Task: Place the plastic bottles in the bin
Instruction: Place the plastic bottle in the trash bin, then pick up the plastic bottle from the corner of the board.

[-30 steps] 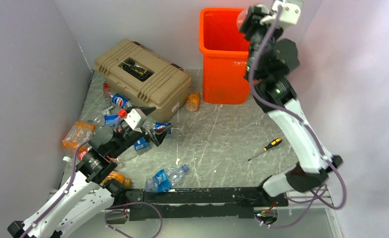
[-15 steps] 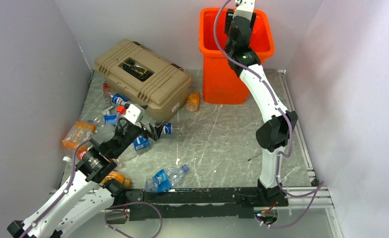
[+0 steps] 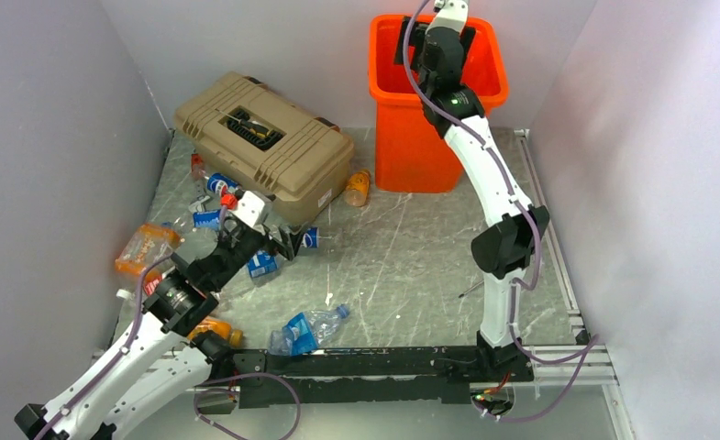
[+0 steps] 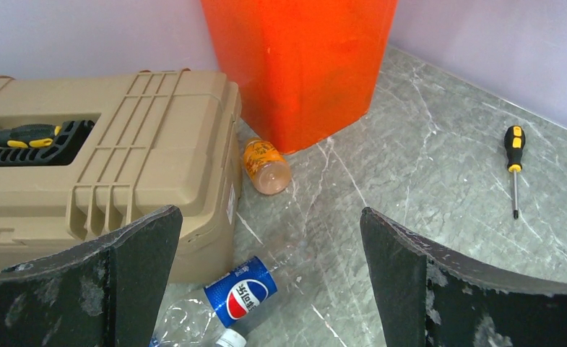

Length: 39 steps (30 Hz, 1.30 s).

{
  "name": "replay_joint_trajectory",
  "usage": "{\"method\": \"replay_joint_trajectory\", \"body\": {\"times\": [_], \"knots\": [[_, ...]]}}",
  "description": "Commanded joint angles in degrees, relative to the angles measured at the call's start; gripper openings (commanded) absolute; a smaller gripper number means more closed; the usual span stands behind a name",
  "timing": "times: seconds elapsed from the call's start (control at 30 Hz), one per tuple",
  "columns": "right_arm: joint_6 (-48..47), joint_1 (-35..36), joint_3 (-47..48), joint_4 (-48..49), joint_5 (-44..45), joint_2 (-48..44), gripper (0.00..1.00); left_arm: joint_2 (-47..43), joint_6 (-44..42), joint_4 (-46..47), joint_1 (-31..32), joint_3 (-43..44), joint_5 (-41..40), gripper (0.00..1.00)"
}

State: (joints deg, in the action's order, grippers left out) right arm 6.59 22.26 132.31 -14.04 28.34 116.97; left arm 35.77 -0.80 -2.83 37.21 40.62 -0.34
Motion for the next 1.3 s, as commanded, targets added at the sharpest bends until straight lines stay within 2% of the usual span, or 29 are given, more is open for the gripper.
{"method": "replay_joint_trajectory", "body": {"times": [0.0,0.1,0.2,0.3,0.37,0.43,0.53,0.6,0.8,0.93,1.03,1.17,1.27], "knots": [[-0.39,4.33,0.00,5.08,-1.36,-10.31,1.00,1.35,0.43,1.94,0.05,1.15,-0.19,1.00],[-5.66,11.38,-7.68,9.67,-0.50,-18.55,1.00,1.42,0.45,2.38,0.05,0.60,-0.57,1.00],[-8.85,18.96,-26.28,17.92,-0.64,-30.46,1.00,1.46,2.64,2.39,0.01,0.27,-0.54,0.99],[-2.04,22.86,-53.70,29.89,-4.10,-43.45,1.00,2.50,3.79,3.75,-0.35,0.16,-0.19,1.00],[4.02,23.28,-65.48,32.98,-6.40,-49.41,1.00,3.33,4.78,3.37,-0.40,0.39,-0.96,0.99],[9.18,23.51,-72.60,31.70,-10.19,-52.53,1.00,3.75,5.52,2.93,-0.36,0.60,-1.83,0.99],[13.97,24.32,-79.10,27.14,-16.18,-53.73,1.00,3.94,6.52,2.92,-0.31,0.56,-3.92,0.99],[16.79,24.89,-82.93,25.19,-16.94,-53.28,1.00,4.08,6.53,3.00,-0.35,0.43,-5.40,1.00],[21.99,26.00,-90.27,20.08,-13.11,-50.70,1.00,4.65,6.03,0.39,-0.22,1.20,-11.80,1.00],[24.67,27.54,-92.71,16.06,-7.62,-52.48,1.00,5.50,5.03,0.42,-0.23,1.25,-11.95,0.99],[26.65,27.55,-95.45,16.07,-6.01,-55.93,1.00,7.28,5.60,-2.26,-0.21,3.41,-9.37,1.00],[23.81,27.24,-100.17,21.15,-7.49,-62.36,1.00,10.89,2.71,-7.21,-0.17,6.96,0.25,1.00],[21.08,27.06,-98.66,18.06,-7.63,-63.94,1.00,15.68,-0.78,-15.26,1.55,12.57,5.59,0.99]]}}
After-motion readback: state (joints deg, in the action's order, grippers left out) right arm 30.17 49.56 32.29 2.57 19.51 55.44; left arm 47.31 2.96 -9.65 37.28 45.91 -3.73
